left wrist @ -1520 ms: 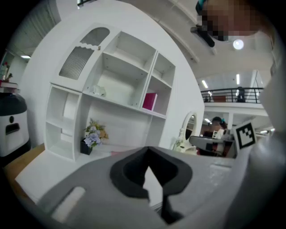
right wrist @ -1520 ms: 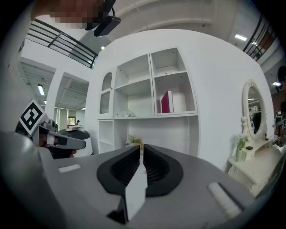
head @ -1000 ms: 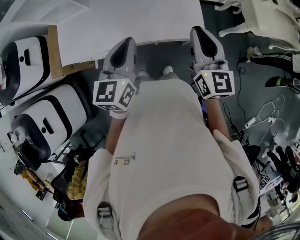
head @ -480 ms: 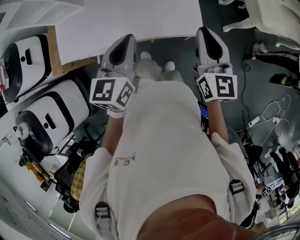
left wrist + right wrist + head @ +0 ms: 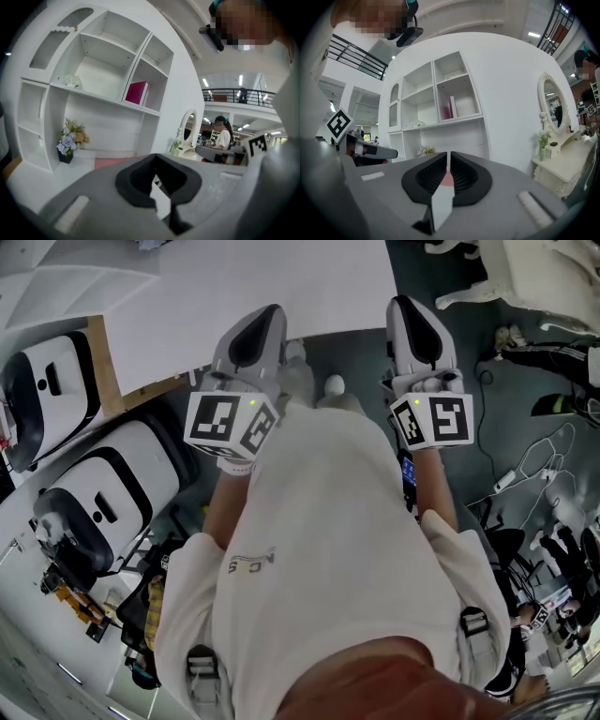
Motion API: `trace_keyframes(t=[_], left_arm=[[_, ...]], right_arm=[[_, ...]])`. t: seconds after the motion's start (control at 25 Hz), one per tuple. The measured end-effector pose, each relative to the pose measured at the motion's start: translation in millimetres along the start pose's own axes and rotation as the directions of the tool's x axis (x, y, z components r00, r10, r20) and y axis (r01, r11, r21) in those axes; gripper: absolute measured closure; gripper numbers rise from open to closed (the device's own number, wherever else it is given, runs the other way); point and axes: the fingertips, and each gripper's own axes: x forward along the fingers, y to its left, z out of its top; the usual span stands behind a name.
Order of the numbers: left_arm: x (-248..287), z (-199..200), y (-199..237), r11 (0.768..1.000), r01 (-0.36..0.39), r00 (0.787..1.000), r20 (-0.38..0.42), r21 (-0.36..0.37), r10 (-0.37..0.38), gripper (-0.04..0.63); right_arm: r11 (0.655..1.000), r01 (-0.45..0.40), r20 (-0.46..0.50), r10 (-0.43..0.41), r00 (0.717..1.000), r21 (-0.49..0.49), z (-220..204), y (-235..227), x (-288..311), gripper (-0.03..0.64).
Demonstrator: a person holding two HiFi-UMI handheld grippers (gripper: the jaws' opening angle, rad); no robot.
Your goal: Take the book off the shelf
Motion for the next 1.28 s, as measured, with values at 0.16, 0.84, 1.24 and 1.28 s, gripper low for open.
trace_keyframes(t=[0.16,0.84,1.24,1.28], left_arm=[[13.9,26.7,20.7,0.999,0.039,0.999,0.025,0.012,-0.039,0.594],[34.4,92.8,127.4,0.993,0.108,0.992,0.054,0.054,-0.111,0.594],[51.3,106.5,142.3,0.985,0.164,0.985,0.035,0.055,-0.166,0.594],[54.1,108.9,143.2,0.985,0.163,0.985,0.039,0.057,-0.166,0.594]], right_arm=[[0.999,0.015,0.024,-0.014,1.0,-0.031,21.3,9.3,25.4,0.609],[0.991,0.133,0.124,-0.133,0.983,0.007,64.8,36.7,145.5,0.609],[0.988,0.154,0.199,-0.145,0.969,-0.03,99.9,34.7,177.6,0.609],[0.987,0.155,0.211,-0.144,0.967,-0.036,105.2,33.7,180.0,0.609]])
